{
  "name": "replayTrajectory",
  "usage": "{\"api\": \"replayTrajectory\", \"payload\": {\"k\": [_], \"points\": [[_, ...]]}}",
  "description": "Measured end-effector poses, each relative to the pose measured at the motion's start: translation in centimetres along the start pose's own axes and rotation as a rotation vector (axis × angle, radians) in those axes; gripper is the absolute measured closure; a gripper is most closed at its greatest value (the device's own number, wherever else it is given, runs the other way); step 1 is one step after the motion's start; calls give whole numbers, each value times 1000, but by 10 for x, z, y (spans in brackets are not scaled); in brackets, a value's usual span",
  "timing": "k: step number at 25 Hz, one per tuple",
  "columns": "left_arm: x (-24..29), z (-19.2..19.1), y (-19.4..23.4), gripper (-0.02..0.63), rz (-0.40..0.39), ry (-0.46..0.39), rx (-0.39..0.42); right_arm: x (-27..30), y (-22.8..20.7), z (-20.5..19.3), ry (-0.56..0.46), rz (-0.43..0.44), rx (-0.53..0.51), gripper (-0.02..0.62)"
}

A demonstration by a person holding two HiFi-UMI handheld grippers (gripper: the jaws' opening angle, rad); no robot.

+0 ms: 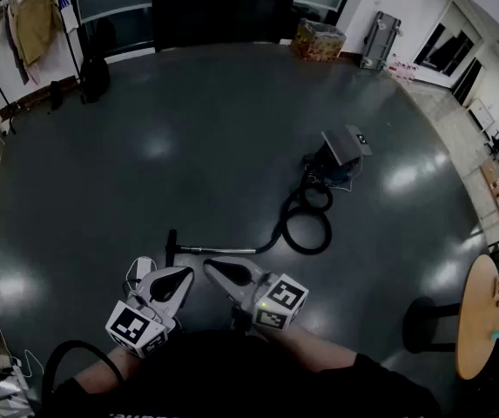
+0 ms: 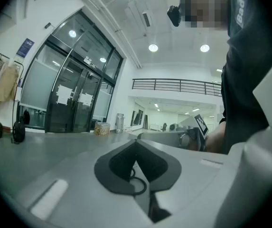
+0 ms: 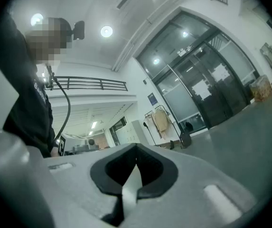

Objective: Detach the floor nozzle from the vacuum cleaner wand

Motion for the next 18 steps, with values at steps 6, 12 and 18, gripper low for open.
{"api": "replayTrajectory", "payload": {"k": [6,12,18], "points": [[10,-3,-5,604,16,9,-4,-9,-7,0,-4,4,7,598],[21,-3,-15,604,57,-8,0,-26,-13,3,-30,58,-6,597],[23,-8,-18,604,141,-13,66,-37,-32,-10,19,67,-23,597]]}}
Point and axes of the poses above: the fingertips, and each gripper's own axes: x forward along the fingers, y to its left, z out of its top, the point moved 9 cm from there along -x, backward along the fingers, and after that the axes turned 3 degrees about y, right-handed, at the moved point
